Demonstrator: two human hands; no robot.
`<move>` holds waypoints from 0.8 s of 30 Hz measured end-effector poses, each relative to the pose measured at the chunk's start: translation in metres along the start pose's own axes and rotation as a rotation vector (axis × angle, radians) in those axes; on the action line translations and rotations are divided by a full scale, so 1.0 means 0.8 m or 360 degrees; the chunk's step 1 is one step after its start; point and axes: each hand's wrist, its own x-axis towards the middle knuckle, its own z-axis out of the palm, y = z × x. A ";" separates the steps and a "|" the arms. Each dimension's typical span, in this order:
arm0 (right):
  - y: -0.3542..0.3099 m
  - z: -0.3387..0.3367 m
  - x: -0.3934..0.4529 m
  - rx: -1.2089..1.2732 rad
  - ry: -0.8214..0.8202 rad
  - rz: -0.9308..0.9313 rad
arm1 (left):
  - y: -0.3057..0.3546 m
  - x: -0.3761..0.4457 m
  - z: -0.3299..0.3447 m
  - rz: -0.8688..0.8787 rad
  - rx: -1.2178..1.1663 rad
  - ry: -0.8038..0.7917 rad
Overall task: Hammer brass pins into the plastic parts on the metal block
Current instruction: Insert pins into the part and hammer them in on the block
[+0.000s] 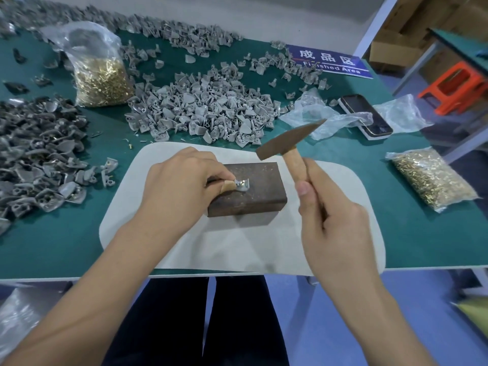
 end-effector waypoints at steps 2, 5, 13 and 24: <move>-0.002 0.007 -0.005 -0.0163 -0.0195 0.0015 | 0.001 0.000 -0.001 0.0020 0.0015 0.0007; -0.005 0.003 -0.006 -0.0254 -0.0262 0.0071 | 0.002 -0.001 -0.002 0.0037 0.0014 0.0017; 0.031 0.014 0.032 -0.0598 -0.0123 0.0511 | 0.003 -0.002 -0.001 0.0020 0.0024 0.0008; 0.024 0.028 0.036 -0.0609 0.0068 0.0326 | 0.012 -0.011 0.004 -0.0113 -0.0089 0.0048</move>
